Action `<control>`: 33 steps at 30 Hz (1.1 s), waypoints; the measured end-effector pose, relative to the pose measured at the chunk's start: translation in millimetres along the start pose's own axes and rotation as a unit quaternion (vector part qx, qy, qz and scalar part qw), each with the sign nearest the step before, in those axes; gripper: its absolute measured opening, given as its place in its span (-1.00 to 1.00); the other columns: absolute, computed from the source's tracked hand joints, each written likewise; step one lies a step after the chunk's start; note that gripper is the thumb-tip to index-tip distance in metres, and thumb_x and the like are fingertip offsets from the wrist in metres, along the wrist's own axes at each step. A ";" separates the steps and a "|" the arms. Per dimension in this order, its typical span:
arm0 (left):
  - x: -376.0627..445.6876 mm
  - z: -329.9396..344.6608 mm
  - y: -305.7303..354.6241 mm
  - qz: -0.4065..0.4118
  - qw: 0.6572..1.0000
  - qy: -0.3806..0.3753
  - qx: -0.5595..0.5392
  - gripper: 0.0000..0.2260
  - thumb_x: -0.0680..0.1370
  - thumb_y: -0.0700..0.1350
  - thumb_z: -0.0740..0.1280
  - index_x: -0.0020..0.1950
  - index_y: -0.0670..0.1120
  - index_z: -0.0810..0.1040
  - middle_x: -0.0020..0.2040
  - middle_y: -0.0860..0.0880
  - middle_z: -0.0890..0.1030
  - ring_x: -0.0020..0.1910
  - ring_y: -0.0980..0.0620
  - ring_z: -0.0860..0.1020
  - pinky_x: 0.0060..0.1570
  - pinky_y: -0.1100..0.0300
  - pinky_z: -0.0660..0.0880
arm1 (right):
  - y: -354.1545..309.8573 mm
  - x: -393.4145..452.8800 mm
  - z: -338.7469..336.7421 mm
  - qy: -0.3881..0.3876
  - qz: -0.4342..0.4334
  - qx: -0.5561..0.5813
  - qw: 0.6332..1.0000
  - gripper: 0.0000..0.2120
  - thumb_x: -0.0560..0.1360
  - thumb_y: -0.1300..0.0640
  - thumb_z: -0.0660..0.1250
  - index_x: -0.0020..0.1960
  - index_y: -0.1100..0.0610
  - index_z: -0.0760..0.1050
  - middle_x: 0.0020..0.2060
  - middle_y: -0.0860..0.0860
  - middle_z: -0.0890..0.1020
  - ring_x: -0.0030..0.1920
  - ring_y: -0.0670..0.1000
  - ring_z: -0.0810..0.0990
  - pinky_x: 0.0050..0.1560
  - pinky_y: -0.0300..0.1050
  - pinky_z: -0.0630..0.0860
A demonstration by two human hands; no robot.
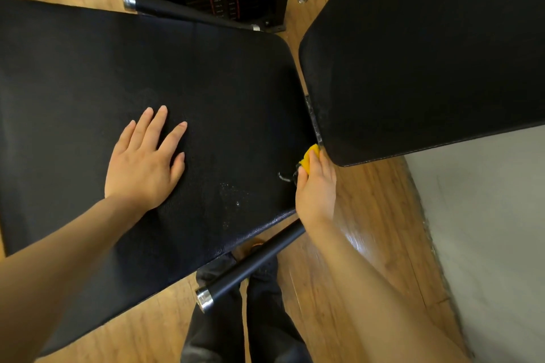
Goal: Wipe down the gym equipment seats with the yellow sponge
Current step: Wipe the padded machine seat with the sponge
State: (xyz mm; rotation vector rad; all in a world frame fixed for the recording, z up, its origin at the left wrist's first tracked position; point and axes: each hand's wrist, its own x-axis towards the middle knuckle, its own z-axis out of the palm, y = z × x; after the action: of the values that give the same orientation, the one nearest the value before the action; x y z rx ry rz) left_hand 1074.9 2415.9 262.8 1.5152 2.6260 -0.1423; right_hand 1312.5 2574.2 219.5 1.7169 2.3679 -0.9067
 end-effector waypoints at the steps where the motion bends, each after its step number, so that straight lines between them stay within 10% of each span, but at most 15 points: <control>1: -0.1 0.7 -0.1 0.000 1.000 0.002 0.000 -0.50 0.58 0.08 0.02 0.49 -0.04 0.28 0.53 -0.18 0.18 0.53 -0.17 0.10 0.49 0.02 -0.08 | -2.9 8.3 -2.1 0.003 0.004 0.002 1.000 -0.53 0.64 0.05 0.05 0.53 0.09 0.11 0.51 0.02 0.17 0.52 0.04 0.08 0.46 -0.09 0.15; 13: 0.2 -0.9 -0.2 0.000 1.000 -0.008 0.011 -0.50 0.58 0.09 0.01 0.50 -0.04 0.26 0.54 -0.17 0.16 0.54 -0.15 0.07 0.49 -0.01 -0.03 | 14.9 -64.9 26.0 -0.042 -0.124 -0.014 0.991 -0.43 0.60 0.12 0.17 0.49 0.02 -0.07 0.50 -0.14 -0.04 0.50 -0.12 -0.18 0.47 -0.10 -0.10; 33: -0.6 4.1 -2.6 0.004 1.000 0.002 0.006 -0.54 0.61 0.05 0.07 0.50 -0.03 0.24 0.54 -0.17 0.15 0.53 -0.16 0.09 0.49 -0.06 0.06 | -49.9 -15.0 26.3 -0.041 -0.183 0.034 0.982 -0.52 0.60 0.14 0.17 0.50 0.09 0.19 0.52 -0.01 0.15 0.53 0.01 -0.04 0.49 -0.07 -0.03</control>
State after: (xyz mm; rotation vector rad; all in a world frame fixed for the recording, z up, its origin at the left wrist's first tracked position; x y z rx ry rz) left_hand 1073.1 2413.5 258.9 1.5298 2.6267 -0.1561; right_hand 1266.5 2538.6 224.4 1.2536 2.6725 -1.0925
